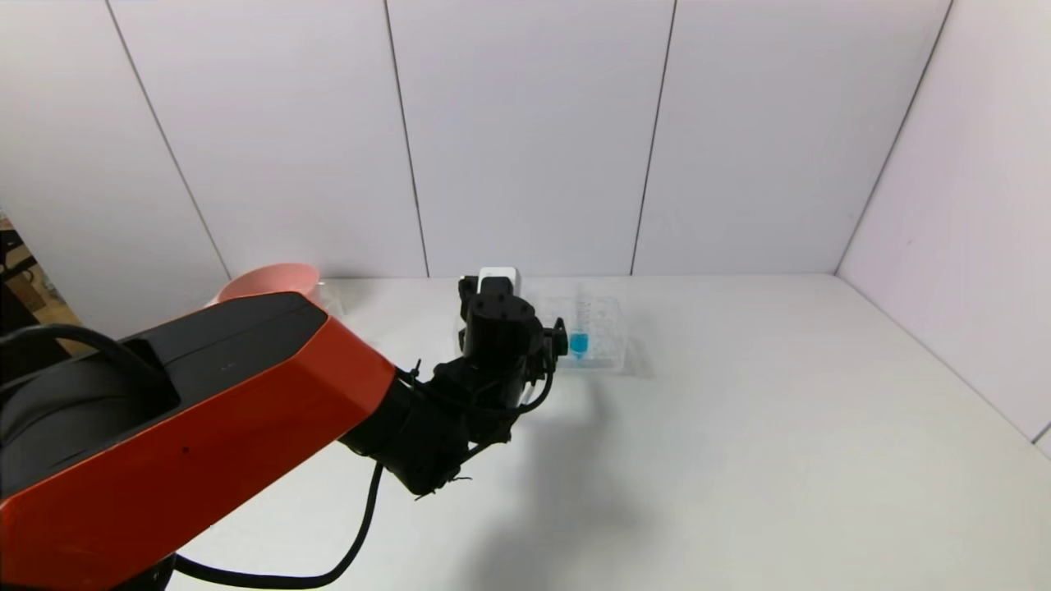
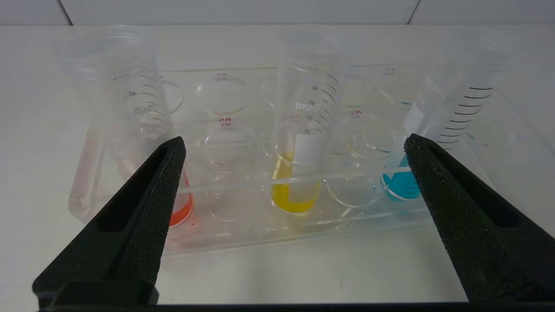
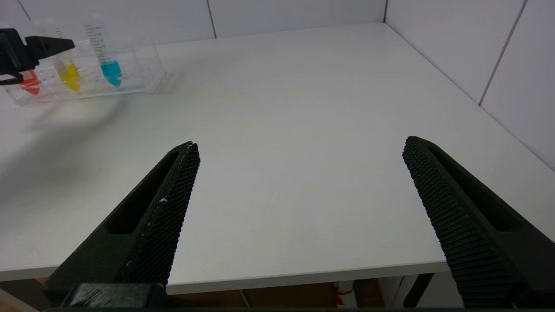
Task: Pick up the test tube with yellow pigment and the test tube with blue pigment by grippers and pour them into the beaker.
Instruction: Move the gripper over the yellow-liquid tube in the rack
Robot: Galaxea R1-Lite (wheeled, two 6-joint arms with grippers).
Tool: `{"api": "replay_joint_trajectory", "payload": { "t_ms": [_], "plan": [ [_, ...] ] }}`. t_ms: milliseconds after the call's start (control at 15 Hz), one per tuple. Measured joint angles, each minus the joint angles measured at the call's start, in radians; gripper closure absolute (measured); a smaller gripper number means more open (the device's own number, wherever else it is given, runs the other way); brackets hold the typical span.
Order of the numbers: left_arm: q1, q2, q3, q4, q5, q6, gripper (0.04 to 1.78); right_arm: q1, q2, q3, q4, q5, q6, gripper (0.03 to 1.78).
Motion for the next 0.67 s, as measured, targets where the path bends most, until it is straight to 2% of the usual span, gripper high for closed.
{"api": "replay_joint_trajectory", "payload": {
  "t_ms": [667],
  "plan": [
    [0.046,0.045,-0.102,0.042,-0.039,0.000,0.06,0.000,0.000,0.000,0.000,0.000,0.000,0.10]
  ]
}}
